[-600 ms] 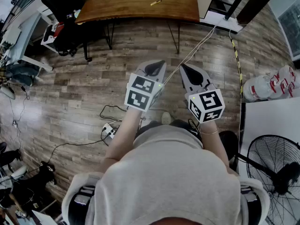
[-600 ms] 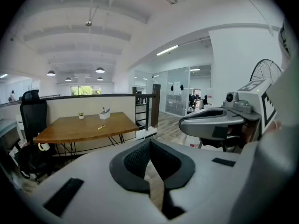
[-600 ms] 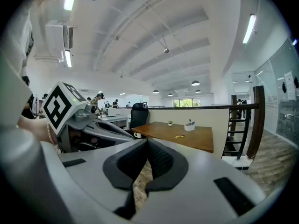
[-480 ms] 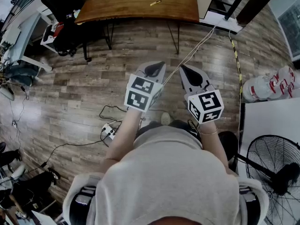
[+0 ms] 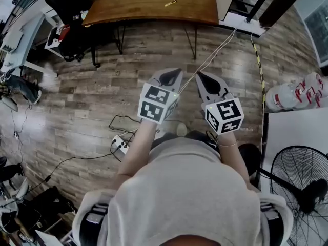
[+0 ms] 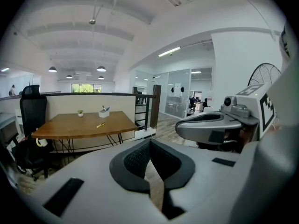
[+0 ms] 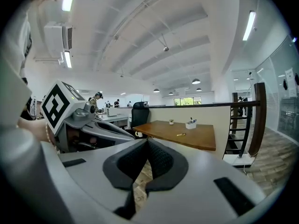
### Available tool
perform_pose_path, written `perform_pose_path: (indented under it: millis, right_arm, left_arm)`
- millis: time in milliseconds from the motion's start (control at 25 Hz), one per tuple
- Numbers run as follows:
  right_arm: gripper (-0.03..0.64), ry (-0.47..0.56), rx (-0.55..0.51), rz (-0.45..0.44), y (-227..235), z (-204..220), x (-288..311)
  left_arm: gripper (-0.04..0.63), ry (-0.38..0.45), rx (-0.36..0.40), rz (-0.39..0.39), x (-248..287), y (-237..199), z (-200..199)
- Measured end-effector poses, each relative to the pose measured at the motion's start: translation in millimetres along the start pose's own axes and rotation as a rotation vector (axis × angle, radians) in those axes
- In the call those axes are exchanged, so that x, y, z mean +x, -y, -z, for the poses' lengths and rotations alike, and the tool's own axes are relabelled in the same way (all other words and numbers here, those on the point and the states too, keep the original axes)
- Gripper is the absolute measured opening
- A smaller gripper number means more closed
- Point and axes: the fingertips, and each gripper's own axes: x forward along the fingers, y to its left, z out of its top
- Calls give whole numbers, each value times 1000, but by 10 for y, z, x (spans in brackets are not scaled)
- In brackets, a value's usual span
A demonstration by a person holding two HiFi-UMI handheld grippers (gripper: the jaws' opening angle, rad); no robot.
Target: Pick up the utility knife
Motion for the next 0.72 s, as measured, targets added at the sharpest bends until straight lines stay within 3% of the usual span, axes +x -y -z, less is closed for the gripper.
perform_pose_path:
  millis: [200, 360, 560, 720]
  right_arm:
    - [12, 5, 31, -4, 15, 21, 16]
    - [12, 2, 38, -18, 80, 53, 38]
    - [12, 12, 44, -27, 185, 54, 78]
    - [12, 3, 57, -26, 285, 85, 136]
  left_arm:
    - [13, -2, 44, 16, 28, 70, -34]
    - [14, 82, 36, 66, 39, 139, -154]
    - [15, 53, 39, -16, 104, -4, -90]
    - [18, 31, 12, -34, 157, -71, -56]
